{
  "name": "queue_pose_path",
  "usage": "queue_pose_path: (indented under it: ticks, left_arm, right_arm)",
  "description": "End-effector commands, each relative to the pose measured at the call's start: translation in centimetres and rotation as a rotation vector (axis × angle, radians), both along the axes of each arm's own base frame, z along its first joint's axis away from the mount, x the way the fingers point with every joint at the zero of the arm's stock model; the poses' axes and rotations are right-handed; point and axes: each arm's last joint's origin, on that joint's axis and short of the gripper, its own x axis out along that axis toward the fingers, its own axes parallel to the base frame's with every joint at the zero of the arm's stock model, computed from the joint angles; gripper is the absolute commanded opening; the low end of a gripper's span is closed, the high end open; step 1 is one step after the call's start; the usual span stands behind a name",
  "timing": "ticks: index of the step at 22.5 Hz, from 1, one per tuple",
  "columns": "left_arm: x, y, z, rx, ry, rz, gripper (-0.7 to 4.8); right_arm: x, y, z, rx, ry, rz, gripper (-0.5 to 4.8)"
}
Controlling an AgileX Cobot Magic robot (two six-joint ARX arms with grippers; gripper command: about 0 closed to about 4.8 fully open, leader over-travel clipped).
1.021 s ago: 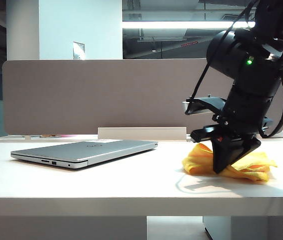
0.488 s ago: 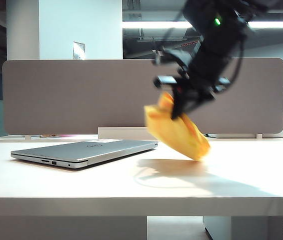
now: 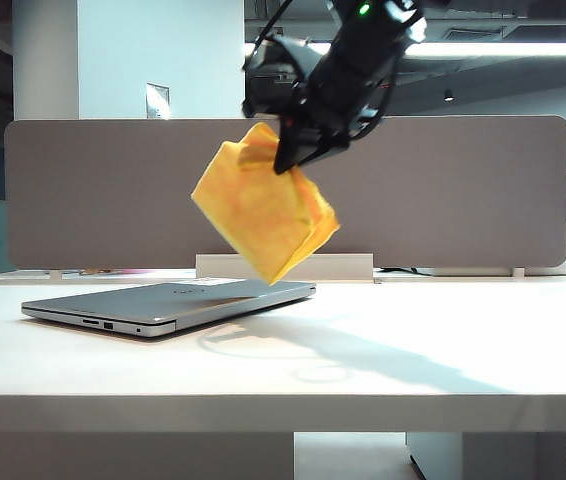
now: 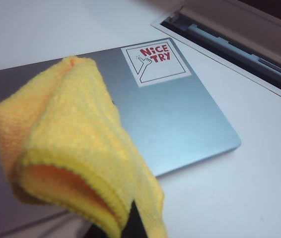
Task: Pick up the yellow rag and put it over the laptop.
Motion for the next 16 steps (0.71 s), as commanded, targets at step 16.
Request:
queue_pose_path:
  ticks: [16]
  left_arm:
    - [0.0, 0.0, 0.2, -0.028, -0.012, 0.000, -0.06]
  right_arm:
    - [8.6, 6.0, -3.8, 0.041, 0.034, 0.087, -0.01]
